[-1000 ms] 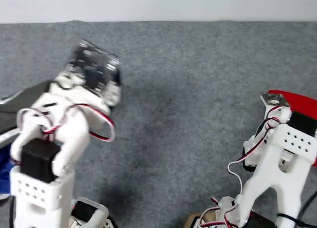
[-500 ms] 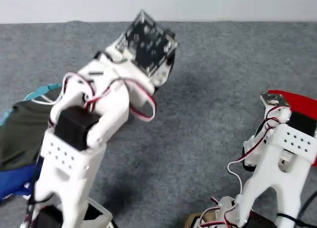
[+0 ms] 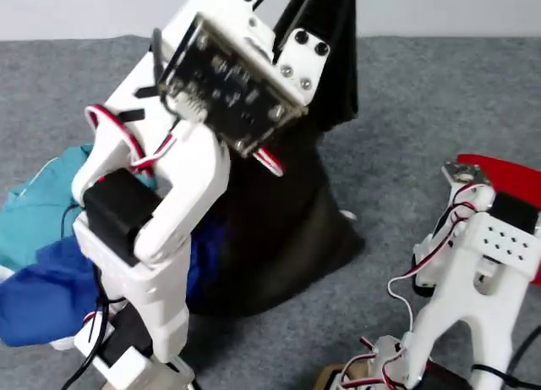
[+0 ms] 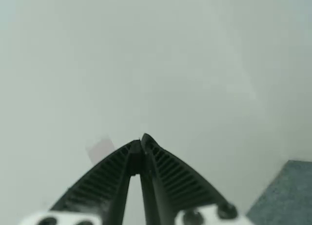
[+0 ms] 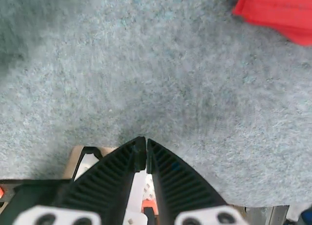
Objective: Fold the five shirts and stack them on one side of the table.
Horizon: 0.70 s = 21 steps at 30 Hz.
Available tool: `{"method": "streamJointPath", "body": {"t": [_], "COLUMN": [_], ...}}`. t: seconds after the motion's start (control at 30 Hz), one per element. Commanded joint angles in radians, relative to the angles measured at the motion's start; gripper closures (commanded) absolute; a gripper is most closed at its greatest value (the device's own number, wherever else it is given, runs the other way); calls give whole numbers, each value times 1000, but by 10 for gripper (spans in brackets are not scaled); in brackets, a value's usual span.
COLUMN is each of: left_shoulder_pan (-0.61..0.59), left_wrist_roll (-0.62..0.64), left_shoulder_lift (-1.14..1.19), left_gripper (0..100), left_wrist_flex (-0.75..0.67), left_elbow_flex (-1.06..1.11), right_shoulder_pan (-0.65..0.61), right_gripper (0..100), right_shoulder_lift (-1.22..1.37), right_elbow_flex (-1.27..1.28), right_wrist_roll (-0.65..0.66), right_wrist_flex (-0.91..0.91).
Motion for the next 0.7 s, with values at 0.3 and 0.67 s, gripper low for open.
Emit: {"method": "streamJointPath", "body": {"t": [0.3, 0.67], "left_shoulder_pan": [-175, -594], "left_wrist_roll": [-21, -8], "left_shoulder_lift": [8, -52], "left_gripper": [995, 995], "left_wrist_flex": [631, 654], "left_elbow_flex": [-41, 335], "right_shoulder_pan": [7, -182], "right_gripper": [988, 988], "right_shoulder_lift": [-33, -30], "right_elbow_flex": [12, -83], "right_wrist_roll": [-6, 54], "right_wrist_flex": [39, 38]}}
